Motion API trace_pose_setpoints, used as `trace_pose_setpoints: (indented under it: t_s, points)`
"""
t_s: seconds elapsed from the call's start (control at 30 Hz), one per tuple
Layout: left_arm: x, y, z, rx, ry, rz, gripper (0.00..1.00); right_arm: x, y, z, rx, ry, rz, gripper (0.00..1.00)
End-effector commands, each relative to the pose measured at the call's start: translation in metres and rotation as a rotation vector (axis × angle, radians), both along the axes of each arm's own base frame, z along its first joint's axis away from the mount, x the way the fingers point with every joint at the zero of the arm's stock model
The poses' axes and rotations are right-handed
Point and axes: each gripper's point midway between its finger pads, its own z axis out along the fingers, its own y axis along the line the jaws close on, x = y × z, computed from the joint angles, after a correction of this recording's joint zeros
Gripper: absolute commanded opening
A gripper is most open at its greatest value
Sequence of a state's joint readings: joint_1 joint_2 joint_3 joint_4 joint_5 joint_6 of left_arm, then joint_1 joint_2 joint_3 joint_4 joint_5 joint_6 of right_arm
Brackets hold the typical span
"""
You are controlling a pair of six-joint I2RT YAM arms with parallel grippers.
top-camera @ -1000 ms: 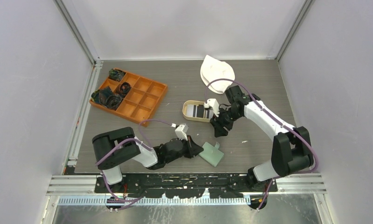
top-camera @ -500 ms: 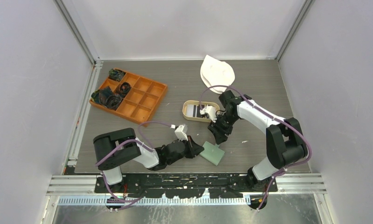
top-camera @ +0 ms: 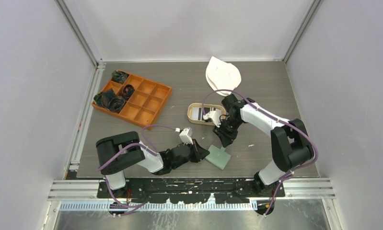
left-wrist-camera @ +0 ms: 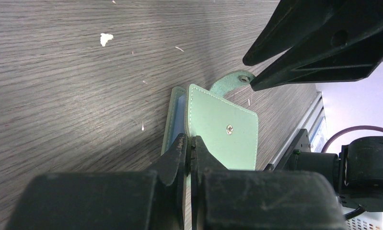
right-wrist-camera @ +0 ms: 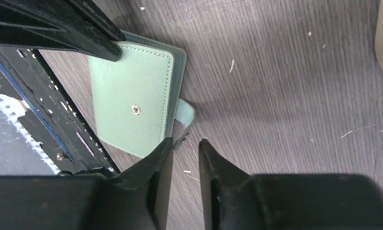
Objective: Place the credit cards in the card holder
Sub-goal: Close the card holder at the center of the board.
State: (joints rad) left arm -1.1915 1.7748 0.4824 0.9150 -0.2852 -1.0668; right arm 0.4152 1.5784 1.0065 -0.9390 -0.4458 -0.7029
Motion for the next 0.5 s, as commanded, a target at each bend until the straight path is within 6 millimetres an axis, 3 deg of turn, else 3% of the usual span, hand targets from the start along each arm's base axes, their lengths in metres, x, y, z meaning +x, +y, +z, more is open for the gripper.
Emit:
trace_pose_setpoints:
  t_s: [0.0, 0.17, 0.47]
  points:
    - [0.006, 0.006, -0.012, 0.058, -0.012, 0.035, 0.00, 0.013, 0.007, 0.009, 0.015, -0.038, -0.009, 0.28]
    - [0.006, 0.007, -0.010, 0.052, -0.010, 0.038, 0.00, 0.012, 0.009, 0.010, 0.020, -0.018, -0.004, 0.03]
    - [0.007, 0.007, -0.005, -0.017, 0.020, 0.075, 0.00, 0.016, 0.020, 0.022, 0.099, -0.089, 0.000, 0.01]
